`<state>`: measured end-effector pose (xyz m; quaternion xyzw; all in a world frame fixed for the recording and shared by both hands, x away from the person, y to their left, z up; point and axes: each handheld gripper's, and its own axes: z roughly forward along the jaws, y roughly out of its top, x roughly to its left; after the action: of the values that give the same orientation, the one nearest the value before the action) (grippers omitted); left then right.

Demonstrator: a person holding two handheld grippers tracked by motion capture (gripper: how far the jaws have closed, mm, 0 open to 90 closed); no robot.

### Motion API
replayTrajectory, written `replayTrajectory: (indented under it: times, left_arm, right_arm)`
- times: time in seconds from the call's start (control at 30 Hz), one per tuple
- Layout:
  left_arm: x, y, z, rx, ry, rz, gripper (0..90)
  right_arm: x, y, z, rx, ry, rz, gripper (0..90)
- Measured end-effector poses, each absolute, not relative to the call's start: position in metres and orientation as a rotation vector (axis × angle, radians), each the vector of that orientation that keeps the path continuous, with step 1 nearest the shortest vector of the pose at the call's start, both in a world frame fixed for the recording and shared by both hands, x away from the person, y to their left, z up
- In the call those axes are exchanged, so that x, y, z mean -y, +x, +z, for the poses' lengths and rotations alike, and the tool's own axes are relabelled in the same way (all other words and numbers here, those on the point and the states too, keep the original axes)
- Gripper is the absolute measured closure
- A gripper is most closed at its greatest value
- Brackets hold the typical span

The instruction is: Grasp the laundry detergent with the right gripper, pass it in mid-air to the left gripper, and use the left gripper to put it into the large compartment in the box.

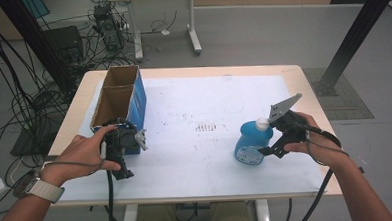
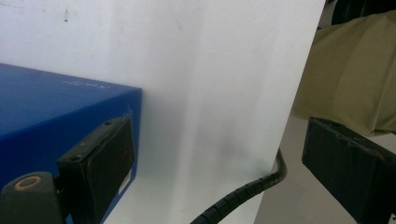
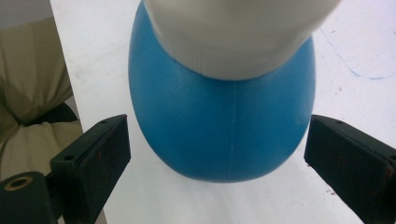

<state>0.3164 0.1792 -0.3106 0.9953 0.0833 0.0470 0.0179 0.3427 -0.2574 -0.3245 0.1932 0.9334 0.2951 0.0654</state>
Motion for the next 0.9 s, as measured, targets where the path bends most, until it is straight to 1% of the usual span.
replayTrajectory:
  times: [0.9]
  left_arm:
    - [-0.178,0.317,-0.312,-0.256,3.092,0.137,10.0]
  right_arm:
    - [0.262,0.34,-0.335,-2.776,0.588,0.945,7.5]
